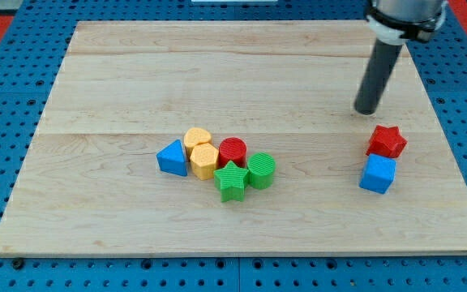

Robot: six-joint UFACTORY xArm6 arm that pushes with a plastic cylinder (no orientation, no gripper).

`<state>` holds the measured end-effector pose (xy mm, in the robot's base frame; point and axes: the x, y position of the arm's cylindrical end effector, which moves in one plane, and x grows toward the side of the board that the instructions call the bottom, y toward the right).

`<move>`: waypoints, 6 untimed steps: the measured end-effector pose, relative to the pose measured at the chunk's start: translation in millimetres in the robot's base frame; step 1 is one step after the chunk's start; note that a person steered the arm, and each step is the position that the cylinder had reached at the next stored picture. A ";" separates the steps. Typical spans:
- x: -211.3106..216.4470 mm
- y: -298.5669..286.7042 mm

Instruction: Move your arm through the group of blocks

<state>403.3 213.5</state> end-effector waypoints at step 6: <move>26.6 -320.1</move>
<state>429.9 -106.6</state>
